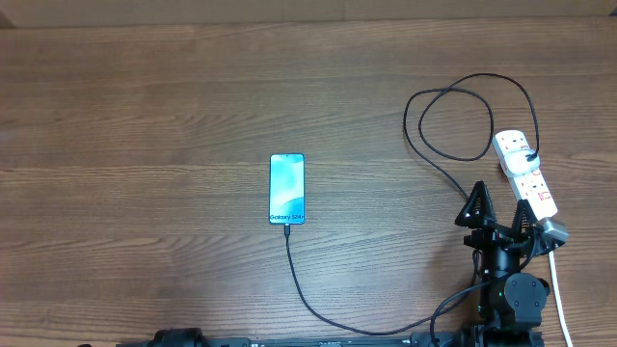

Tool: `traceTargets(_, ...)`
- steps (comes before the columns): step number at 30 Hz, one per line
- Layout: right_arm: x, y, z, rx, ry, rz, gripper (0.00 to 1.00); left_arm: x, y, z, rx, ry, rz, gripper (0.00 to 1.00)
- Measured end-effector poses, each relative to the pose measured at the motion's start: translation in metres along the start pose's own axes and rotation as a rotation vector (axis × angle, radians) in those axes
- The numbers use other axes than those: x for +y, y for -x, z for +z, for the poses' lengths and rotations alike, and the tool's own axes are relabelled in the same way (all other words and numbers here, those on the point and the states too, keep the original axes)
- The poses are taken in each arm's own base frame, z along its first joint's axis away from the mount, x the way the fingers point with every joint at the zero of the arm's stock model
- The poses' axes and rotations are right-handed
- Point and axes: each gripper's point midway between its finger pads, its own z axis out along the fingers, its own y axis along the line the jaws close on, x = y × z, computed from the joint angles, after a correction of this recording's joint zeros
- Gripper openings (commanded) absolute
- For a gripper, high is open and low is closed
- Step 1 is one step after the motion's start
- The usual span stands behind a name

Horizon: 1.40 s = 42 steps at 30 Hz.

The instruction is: Plug charger to phone and switch on socket

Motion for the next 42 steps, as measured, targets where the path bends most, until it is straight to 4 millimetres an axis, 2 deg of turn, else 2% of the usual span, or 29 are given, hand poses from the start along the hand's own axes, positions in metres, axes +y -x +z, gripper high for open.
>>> traceTargets(16,0.0,0.0,0.0,0.001,0.0,0.0,1.0,0.0,0.0,0.0,0.0,0.0,0.0,0.99)
traceTargets(19,0.0,0.0,0.0,0.001,0.0,0.0,1.0,0.002,-0.007,0.001,0.036,-0.004,0.018,1.0)
traceTargets(24,0.0,0.0,0.0,0.001,0.0,0.0,1.0,-0.008,-0.013,0.01,0.067,-0.042,0.019,1.0)
traceTargets(29,0.0,0.0,0.0,0.001,0.0,0.0,1.0,-0.034,-0.013,0.036,0.031,-0.076,-0.019,1.0)
traceTargets(32,0.0,0.0,0.0,0.001,0.0,0.0,1.0,-0.048,-0.023,0.061,0.02,-0.082,-0.029,1.0)
traceTargets(38,-0.001,0.0,0.0,-0.001,-0.004,0.0,1.0,-0.071,-0.075,0.128,0.091,-0.133,0.06,1.0)
traceTargets(42,-0.001,0.0,0.0,-0.002,-0.006,0.0,1.0,-0.087,-0.102,0.159,0.1,-0.223,0.119,1.0)
